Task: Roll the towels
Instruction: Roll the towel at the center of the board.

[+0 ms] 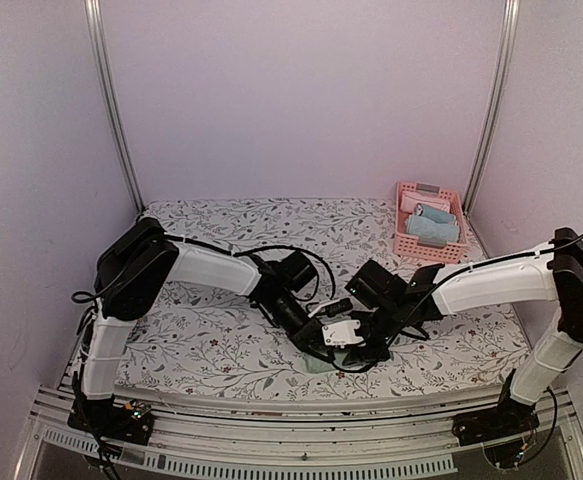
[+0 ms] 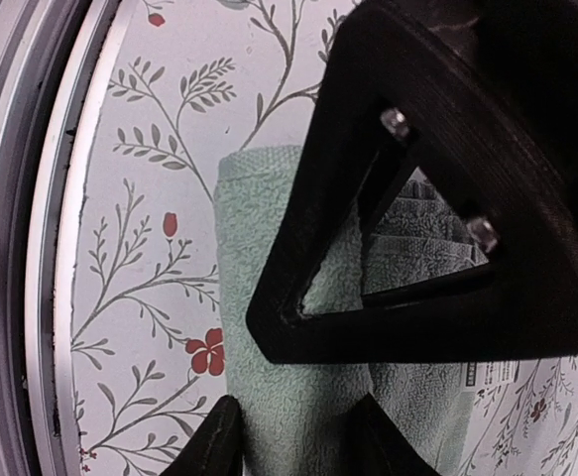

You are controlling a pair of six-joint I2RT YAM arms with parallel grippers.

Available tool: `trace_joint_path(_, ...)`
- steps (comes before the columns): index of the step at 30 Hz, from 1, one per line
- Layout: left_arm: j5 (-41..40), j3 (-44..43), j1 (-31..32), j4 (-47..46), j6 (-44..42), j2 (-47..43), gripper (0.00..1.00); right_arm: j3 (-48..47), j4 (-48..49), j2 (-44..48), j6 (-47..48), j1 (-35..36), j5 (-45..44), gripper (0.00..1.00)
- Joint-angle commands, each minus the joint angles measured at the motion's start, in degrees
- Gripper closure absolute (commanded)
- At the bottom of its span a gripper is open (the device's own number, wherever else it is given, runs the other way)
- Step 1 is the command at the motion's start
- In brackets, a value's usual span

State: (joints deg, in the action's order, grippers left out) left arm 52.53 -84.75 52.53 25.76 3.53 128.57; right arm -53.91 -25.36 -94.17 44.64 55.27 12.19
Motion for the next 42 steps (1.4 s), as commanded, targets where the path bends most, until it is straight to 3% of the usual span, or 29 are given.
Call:
trace_joint_path(1, -5.3, 1.1, -0.2, 7.3, 0.2, 3.8, 0.82, 1.1, 1.7, -2.3, 0.6, 1.2, -3.2, 0.69)
trace_joint_path(5, -8.9, 2.6, -0.7, 6.6, 0.0, 1.0, 0.73, 1.5, -0.8, -3.8, 0.7, 1.2, -0.5, 0.84)
trace_joint_path(8, -11.2, 5.8, -1.2, 4.3, 0.2, -3.3, 0.70, 1.5, -3.1, -5.0, 0.4, 0.7, 3.3, 0.89)
trace_joint_path(13, -18.8, 16.4, -1.5, -3.1, 1.8, -13.2, 0.64, -2.2, -9.7, -9.1, -0.7, -3.9, 15.0, 0.91)
trace_joint_path(19, -35.4, 29.3, 1.1, -12.6, 1.5, -27.2, 0.60, -11.3, -19.4, -18.5, 0.2, -11.1, 26.8, 0.92)
trace_joint_path(26, -54.0, 37.0, 12.0, -18.0, -5.0, -37.5, 0.58, -24.7, -33.7, -31.6, 4.4, -15.4, 33.6, 0.93)
trace_joint_path(33, -66.9, 33.2, 20.5, -19.7, -14.7, -35.3, 0.47, -31.7, -40.7, -40.9, 5.9, -17.3, 35.2, 0.93)
trace_joint_path(42, -70.7, 26.7, 22.5, -21.2, -26.3, -26.4, 0.45, -34.1, -40.6, -44.7, 3.9, -17.5, 34.6, 0.92)
